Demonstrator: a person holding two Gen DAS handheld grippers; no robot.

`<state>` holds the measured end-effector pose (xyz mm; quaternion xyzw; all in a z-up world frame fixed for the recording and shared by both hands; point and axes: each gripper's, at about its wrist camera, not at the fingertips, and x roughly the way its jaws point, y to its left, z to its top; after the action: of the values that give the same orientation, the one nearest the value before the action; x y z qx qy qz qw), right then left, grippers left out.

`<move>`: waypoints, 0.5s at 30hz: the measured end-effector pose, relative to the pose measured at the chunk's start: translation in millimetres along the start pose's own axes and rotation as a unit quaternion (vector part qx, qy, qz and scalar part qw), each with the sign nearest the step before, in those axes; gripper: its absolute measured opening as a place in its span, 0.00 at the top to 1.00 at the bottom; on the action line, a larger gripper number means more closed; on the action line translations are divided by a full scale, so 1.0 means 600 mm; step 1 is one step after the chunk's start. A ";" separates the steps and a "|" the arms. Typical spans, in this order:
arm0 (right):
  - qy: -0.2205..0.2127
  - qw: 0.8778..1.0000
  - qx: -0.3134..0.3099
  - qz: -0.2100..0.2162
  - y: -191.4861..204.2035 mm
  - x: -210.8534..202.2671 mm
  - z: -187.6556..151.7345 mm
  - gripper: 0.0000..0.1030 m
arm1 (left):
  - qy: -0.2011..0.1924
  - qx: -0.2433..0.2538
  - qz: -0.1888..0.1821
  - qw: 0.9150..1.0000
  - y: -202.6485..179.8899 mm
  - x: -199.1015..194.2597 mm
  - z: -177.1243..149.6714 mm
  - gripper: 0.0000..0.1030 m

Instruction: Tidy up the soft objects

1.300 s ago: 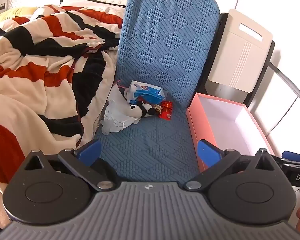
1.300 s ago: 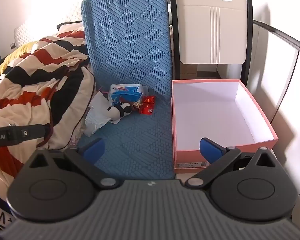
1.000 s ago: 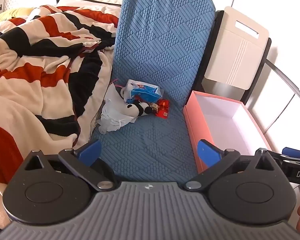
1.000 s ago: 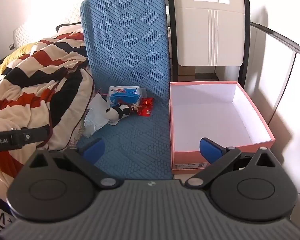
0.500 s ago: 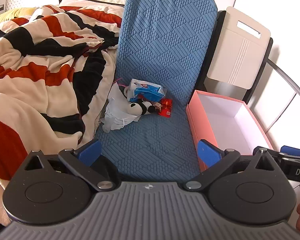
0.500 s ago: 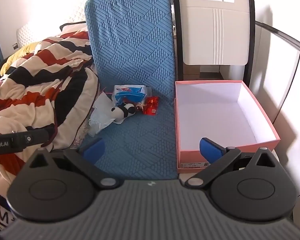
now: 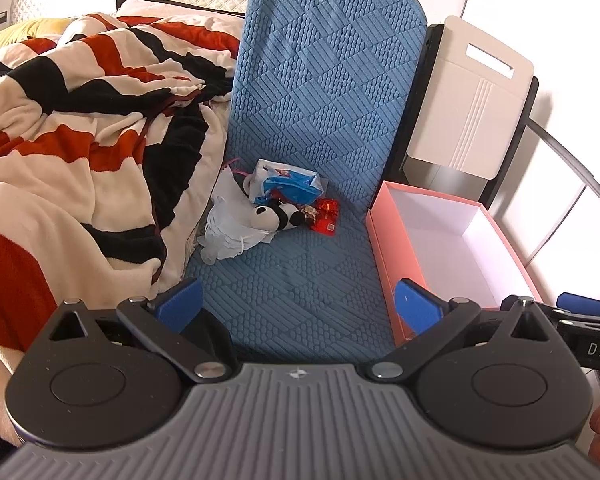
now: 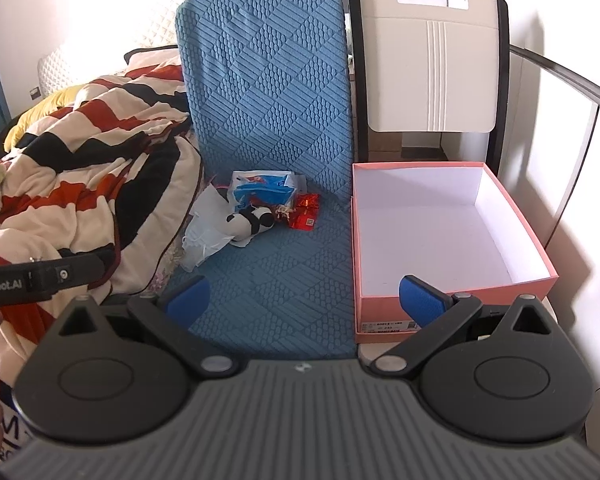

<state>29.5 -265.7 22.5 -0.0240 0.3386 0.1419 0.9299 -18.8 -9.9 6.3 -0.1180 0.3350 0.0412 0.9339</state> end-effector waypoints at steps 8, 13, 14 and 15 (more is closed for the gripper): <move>-0.001 1.000 0.003 0.007 -0.001 -0.004 -0.007 0.00 | -0.007 0.013 -0.001 1.000 -0.010 -0.008 -0.005 0.00; -0.005 1.000 0.003 -0.003 -0.002 -0.011 -0.014 0.00 | -0.013 0.024 0.001 1.000 -0.019 -0.014 -0.007 0.00; -0.007 1.000 0.003 -0.002 -0.002 -0.012 -0.015 0.00 | -0.015 0.025 0.001 1.000 -0.020 -0.016 -0.007 0.00; -0.008 1.000 0.004 0.001 -0.003 -0.013 -0.015 0.00 | -0.017 0.024 0.002 1.000 -0.020 -0.016 -0.007 0.00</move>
<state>18.6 -270.6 20.3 -0.0193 0.3315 0.1418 0.9325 -27.1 -22.3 11.3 -0.0945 0.3202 0.0367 0.9419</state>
